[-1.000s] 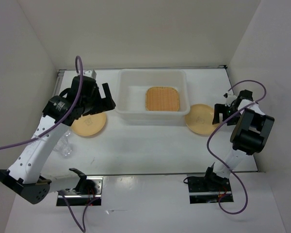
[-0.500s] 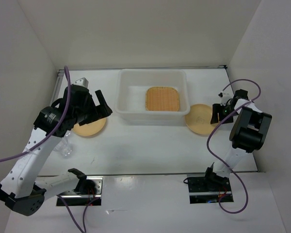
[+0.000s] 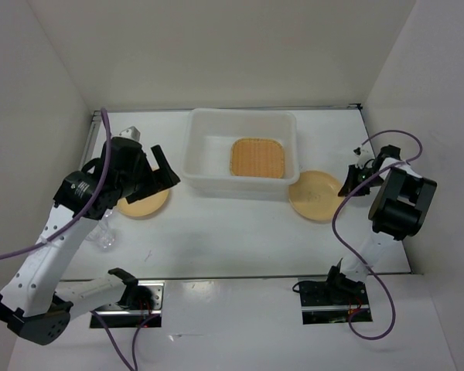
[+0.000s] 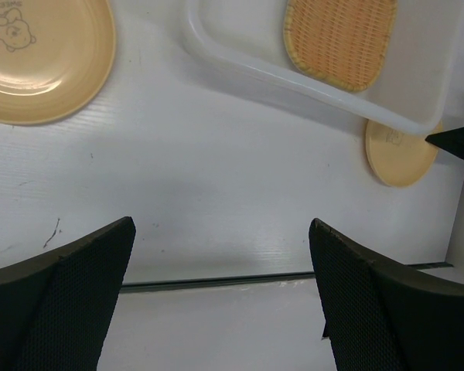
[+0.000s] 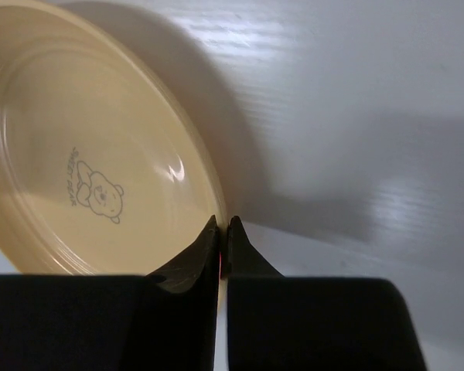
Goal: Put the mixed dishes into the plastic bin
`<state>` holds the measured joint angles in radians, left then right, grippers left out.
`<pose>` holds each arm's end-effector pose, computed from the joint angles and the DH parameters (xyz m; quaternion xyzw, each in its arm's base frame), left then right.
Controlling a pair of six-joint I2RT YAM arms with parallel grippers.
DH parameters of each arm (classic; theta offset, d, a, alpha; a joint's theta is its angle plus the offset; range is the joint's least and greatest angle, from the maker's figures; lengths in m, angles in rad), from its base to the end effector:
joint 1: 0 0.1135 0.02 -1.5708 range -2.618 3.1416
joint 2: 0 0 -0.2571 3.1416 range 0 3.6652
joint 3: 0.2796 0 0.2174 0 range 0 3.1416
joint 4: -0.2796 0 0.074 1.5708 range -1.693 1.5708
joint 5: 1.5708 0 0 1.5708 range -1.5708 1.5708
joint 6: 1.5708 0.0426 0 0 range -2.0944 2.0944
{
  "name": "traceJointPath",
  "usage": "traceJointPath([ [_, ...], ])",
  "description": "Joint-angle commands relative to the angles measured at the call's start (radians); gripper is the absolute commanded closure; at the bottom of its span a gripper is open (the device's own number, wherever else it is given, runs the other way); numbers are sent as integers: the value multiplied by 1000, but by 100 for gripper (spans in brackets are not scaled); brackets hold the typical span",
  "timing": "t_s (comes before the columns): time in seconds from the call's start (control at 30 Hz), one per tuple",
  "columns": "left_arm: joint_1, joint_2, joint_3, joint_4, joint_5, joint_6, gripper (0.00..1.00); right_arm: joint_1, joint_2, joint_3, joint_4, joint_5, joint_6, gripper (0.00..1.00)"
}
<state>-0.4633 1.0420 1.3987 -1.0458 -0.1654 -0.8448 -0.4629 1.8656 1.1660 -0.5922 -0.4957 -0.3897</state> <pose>0.1415 -0.0629 0.3909 -0.2055 0.8783 -0.1994 0.3829 0.2989 -0.1265 0.1637 0.0010 0.9606 0.1655 0.2232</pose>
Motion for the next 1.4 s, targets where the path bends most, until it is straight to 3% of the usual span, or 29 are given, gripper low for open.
traceJointPath([
  [0.0, 2, 22, -3, 49, 21, -7, 0, -91, -21, -12, -61, 89, -35, 100],
  [0.13, 2, 45, -12, 82, 30, 6, 0, -206, -101, 26, -145, 60, -98, 100],
  [0.27, 11, 79, -3, 121, 30, 44, 0, -313, -164, 107, -283, -70, -143, 100],
  [0.43, 20, 148, 26, 145, 64, 99, 0, -313, -177, 211, -396, -239, -141, 100],
  [0.67, 29, 167, 51, 145, 64, 121, 0, -301, -187, 388, -393, -461, 47, 100],
  [0.8, 49, 110, -3, 145, 55, 96, 0, -162, -187, 512, -305, -482, 205, 100],
  [0.93, 72, 63, -58, 145, 76, 75, 0, 120, -138, 638, -206, -380, 291, 100],
  [1.07, 92, 15, -90, 145, 90, 55, 0, 338, -44, 736, -193, -225, 265, 100],
  [1.37, 132, -31, -92, 84, 99, 23, 0, 480, 227, 935, -184, -60, 196, 100],
])
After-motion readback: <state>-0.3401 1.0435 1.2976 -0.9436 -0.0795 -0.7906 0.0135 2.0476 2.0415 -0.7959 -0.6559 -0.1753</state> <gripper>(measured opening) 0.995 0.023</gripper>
